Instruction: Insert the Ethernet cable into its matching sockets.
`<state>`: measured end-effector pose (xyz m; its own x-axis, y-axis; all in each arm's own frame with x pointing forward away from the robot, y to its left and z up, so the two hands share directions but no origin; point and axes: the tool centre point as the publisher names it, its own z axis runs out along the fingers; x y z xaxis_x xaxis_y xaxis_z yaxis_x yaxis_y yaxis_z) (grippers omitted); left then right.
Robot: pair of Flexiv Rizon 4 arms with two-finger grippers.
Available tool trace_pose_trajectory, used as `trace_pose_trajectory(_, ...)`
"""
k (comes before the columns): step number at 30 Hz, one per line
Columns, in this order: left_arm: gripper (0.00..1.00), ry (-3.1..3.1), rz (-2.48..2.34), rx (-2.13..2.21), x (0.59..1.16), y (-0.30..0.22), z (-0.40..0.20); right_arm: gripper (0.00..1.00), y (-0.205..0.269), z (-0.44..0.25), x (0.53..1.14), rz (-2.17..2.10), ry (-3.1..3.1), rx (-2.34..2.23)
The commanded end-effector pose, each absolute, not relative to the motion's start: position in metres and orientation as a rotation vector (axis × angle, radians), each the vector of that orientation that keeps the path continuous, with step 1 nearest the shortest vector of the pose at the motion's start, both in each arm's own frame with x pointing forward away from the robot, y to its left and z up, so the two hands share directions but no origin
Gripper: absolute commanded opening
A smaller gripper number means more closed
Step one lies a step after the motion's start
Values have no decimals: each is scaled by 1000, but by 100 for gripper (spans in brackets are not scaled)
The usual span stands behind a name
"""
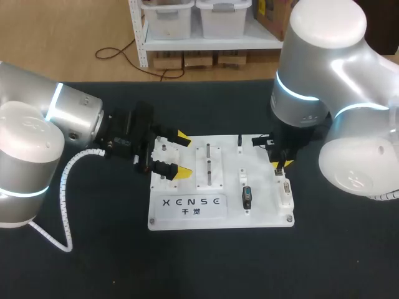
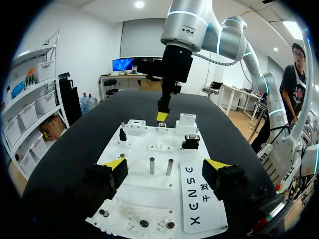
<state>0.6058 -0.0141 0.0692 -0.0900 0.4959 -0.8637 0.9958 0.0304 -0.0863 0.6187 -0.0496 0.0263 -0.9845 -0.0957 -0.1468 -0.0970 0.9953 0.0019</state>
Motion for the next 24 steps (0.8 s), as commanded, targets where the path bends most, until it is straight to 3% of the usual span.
trace_pose_trajectory(1,100,1654,-981,1530,606,-13,68,0,-49,17,619,10,2996,-147)
trace_pose_trajectory(23,100,1654,-981,1530,606,-13,68,0,-53,17,620,6,2976,-134)
trace_pose_trajectory(24,100,1654,-981,1530,606,-13,68,24,-53,18,620,8,2973,-125)
